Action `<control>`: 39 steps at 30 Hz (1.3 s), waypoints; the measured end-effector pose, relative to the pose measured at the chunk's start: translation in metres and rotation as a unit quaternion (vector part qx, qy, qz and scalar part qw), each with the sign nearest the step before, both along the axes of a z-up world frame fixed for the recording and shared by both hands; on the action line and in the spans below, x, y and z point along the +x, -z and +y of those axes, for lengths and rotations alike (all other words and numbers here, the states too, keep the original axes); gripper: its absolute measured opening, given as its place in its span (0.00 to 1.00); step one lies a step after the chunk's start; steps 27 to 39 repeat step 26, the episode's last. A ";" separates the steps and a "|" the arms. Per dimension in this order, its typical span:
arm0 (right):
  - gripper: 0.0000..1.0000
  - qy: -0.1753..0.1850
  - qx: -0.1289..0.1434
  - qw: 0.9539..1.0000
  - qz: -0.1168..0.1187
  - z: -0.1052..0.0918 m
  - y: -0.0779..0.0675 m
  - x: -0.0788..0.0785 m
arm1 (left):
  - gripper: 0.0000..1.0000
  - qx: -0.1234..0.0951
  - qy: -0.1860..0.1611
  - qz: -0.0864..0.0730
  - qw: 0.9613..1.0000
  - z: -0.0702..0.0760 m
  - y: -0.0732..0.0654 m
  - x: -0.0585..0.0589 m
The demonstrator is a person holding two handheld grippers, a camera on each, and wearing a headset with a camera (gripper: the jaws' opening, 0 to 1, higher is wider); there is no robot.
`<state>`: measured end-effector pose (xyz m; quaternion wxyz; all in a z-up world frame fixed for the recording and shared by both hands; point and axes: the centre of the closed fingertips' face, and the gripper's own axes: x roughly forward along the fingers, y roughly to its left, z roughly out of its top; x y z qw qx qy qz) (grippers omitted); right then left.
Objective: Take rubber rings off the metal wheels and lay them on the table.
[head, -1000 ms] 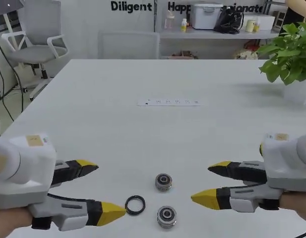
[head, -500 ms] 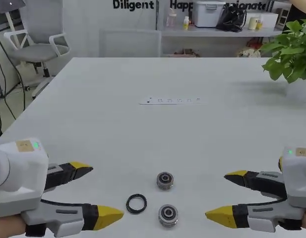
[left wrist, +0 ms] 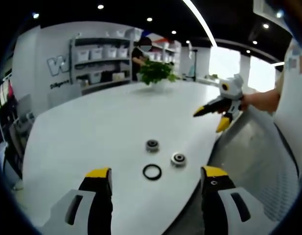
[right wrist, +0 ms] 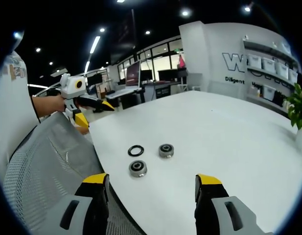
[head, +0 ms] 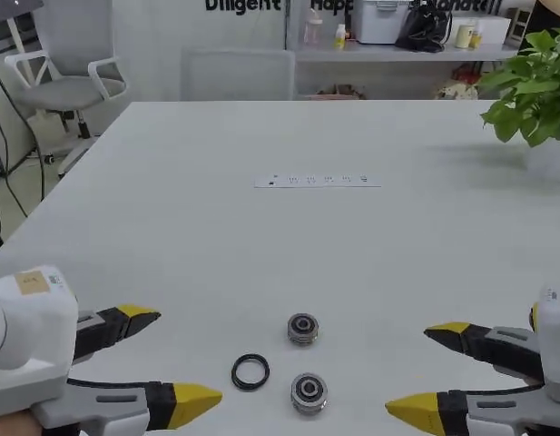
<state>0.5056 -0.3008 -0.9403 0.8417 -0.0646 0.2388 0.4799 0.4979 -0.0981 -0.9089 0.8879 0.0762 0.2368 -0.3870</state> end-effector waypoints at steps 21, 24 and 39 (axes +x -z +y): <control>0.69 0.001 -0.015 1.000 -0.006 -0.001 0.004 0.000 | 0.76 0.014 -0.003 -0.006 1.000 0.002 0.003 0.001; 0.70 0.002 -0.017 1.000 -0.003 -0.001 0.005 -0.001 | 0.76 0.016 -0.001 -0.007 1.000 0.002 0.004 0.000; 0.70 0.001 -0.021 1.000 -0.004 -0.001 0.007 -0.001 | 0.76 0.016 -0.001 -0.007 1.000 0.002 0.004 0.000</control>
